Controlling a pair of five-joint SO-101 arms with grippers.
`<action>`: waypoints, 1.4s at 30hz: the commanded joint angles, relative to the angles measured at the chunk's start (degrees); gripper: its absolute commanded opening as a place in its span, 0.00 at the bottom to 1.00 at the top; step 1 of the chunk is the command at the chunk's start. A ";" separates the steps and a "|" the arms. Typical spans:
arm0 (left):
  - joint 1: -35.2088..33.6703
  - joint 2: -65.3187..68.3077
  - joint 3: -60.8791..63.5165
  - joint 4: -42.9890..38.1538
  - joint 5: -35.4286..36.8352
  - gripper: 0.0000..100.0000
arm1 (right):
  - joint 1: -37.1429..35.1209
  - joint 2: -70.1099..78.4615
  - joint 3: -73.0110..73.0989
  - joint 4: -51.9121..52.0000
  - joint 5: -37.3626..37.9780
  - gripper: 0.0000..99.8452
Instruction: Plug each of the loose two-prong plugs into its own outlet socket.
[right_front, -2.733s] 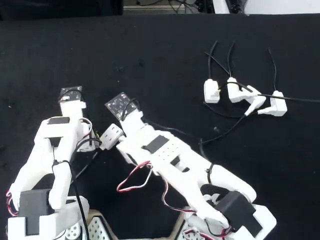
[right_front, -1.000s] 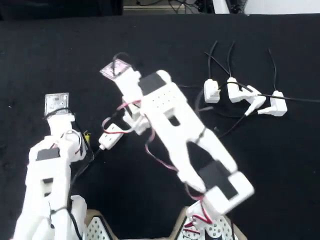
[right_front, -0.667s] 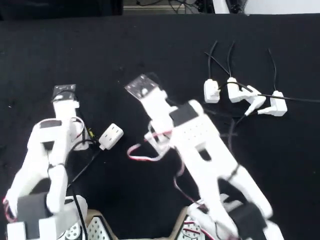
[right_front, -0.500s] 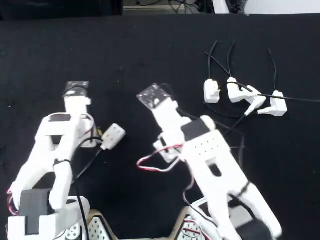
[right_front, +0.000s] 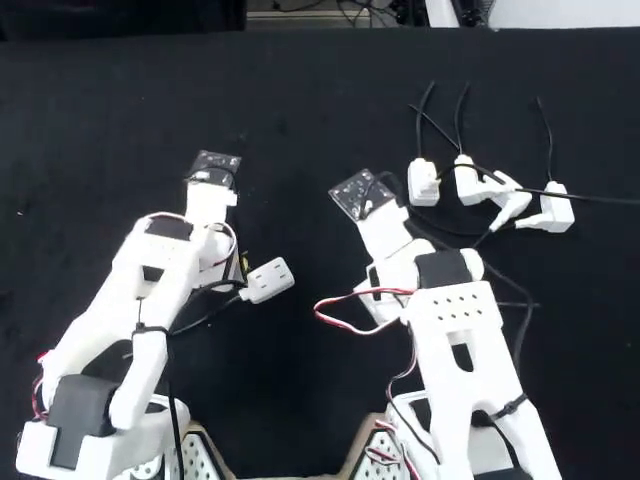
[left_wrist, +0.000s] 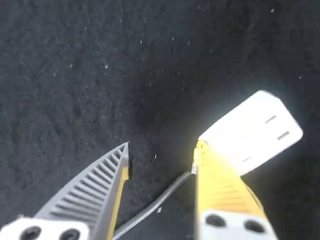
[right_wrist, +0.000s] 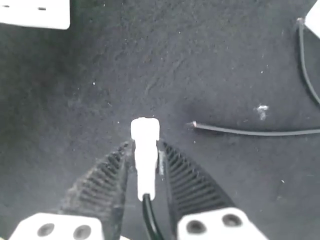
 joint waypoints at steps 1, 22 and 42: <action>-6.29 -0.18 -4.79 6.86 0.35 0.21 | -0.62 -0.13 -5.58 -0.09 -3.43 0.01; -25.45 -39.30 31.69 -2.55 -5.27 0.21 | -19.16 42.15 -47.96 16.70 -15.56 0.01; -25.27 -43.25 35.12 -4.75 -5.27 0.21 | -20.48 62.20 -68.79 22.77 -19.16 0.01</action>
